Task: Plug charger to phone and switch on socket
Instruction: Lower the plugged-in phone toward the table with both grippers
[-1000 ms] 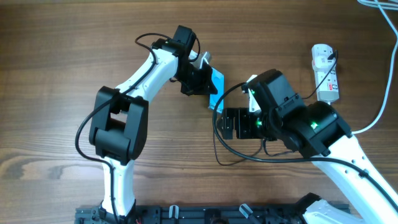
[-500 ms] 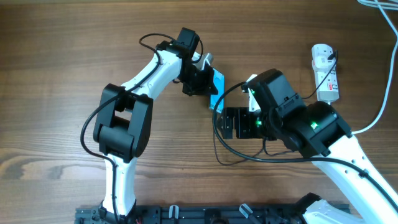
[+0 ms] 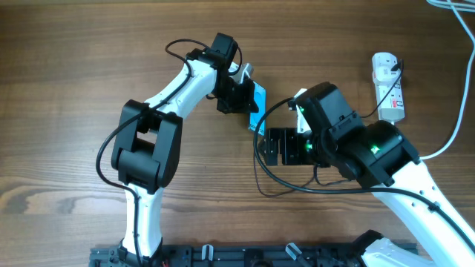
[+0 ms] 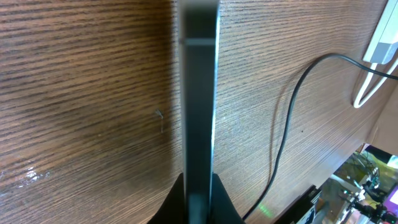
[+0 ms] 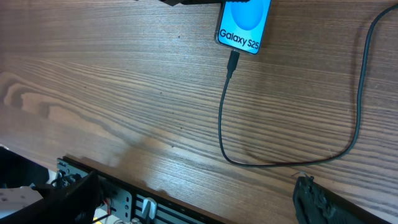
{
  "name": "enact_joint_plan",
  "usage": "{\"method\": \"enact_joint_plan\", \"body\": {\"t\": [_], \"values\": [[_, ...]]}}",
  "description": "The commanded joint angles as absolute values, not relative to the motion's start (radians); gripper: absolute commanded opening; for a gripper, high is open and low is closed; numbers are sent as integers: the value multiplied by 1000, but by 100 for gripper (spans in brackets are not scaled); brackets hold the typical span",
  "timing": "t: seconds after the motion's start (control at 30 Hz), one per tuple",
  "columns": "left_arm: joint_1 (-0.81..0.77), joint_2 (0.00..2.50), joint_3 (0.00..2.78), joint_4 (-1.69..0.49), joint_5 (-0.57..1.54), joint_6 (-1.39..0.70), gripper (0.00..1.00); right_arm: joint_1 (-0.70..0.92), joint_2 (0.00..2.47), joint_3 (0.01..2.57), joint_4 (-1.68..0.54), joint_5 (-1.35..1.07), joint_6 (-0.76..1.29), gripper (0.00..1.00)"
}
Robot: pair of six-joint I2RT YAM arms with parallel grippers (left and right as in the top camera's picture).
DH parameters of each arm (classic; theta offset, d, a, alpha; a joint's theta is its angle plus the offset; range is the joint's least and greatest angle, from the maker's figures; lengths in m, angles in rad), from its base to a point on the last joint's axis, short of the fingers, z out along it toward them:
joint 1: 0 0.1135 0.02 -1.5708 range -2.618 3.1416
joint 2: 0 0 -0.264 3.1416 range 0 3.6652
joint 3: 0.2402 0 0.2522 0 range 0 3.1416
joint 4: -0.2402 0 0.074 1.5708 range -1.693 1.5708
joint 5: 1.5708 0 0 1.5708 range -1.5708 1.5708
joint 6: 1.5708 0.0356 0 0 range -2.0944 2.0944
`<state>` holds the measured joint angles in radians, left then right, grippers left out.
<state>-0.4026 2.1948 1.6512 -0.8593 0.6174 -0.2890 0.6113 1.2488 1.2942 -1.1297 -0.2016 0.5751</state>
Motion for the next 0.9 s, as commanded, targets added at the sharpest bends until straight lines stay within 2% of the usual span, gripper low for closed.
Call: {"method": "enact_joint_plan", "body": {"t": [0.0,0.73,0.87], "values": [[-425,2206,1653,-856,591,-265,4,608,1253,1316,-1127,-200,576,100],[-463,2206,1653,-860,486,-269,4,608,1253,1316,-1127,-200,576,100],[-463,2206,1653,-886,451,-269,12,608,1253,1316,-1127,-200,576,100]]}}
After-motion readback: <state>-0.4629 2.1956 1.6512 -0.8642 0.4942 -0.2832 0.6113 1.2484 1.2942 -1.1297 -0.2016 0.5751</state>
